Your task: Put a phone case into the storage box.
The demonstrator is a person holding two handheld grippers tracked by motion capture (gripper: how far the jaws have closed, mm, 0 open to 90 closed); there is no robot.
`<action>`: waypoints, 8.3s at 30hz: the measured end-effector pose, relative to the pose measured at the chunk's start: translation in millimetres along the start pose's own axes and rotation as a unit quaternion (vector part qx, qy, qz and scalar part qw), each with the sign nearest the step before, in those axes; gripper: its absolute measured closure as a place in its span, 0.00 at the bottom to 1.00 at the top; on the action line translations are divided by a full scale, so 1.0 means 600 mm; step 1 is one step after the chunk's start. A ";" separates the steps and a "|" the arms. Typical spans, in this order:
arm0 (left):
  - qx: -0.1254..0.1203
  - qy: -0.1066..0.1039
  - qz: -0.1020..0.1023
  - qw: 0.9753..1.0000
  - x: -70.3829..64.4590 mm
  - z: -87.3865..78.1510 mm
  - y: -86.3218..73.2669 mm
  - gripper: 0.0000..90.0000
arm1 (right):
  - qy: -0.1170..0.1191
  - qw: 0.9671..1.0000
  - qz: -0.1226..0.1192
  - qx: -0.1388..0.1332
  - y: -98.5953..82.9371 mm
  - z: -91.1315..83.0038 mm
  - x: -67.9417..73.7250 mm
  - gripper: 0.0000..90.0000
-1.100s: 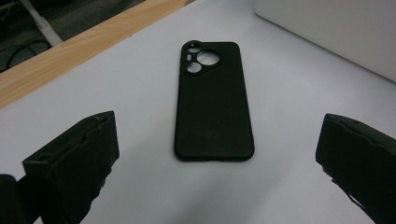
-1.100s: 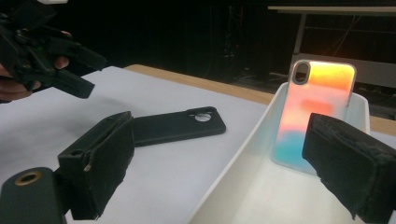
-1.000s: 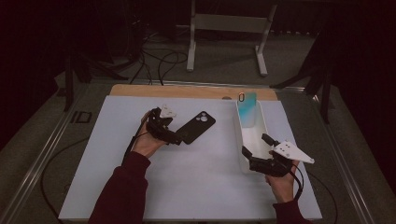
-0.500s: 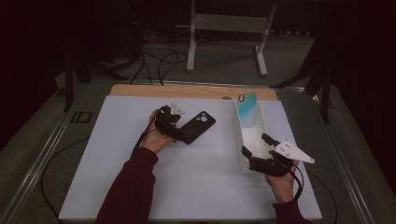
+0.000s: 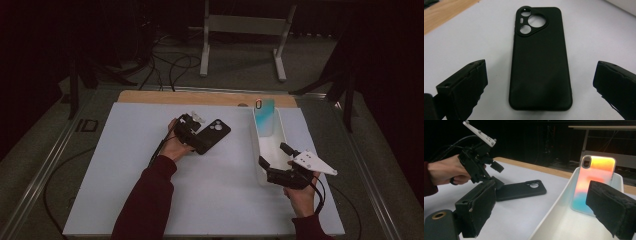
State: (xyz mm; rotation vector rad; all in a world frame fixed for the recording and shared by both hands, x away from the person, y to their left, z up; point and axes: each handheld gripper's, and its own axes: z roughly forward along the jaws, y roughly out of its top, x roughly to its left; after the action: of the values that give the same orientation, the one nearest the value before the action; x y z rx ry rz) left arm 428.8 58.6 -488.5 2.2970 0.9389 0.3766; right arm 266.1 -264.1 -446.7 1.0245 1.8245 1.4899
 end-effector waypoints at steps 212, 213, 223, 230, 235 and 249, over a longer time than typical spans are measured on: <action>-0.155 -0.012 0.142 0.977 -0.178 -0.142 0.005 0.34 | 0.130 0.984 0.068 0.103 0.092 0.087 0.048 0.95; -0.155 -0.008 0.142 0.978 -0.179 -0.140 0.004 0.33 | 0.128 0.984 0.065 0.102 0.093 0.087 0.049 0.95; -0.155 -0.061 0.117 0.979 -0.166 -0.141 0.003 0.26 | 0.124 0.987 0.052 0.091 0.097 0.084 0.048 0.95; -0.154 -0.092 0.105 0.978 -0.160 -0.145 0.001 0.20 | 0.132 0.987 0.045 0.080 0.105 0.078 0.048 0.95; -0.148 -0.109 0.096 0.978 -0.160 -0.142 0.001 0.15 | 0.145 0.985 0.045 0.076 0.107 0.077 0.047 0.95; -0.137 -0.171 0.086 0.972 -0.164 -0.132 0.001 0.04 | 0.182 0.980 0.042 0.061 0.113 0.075 0.054 0.95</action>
State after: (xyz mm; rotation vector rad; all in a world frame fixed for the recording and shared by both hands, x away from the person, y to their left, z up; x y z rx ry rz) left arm 322.1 23.4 -430.4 2.1024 0.4866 0.1595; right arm 298.8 -206.6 -389.4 0.9412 2.1722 1.7250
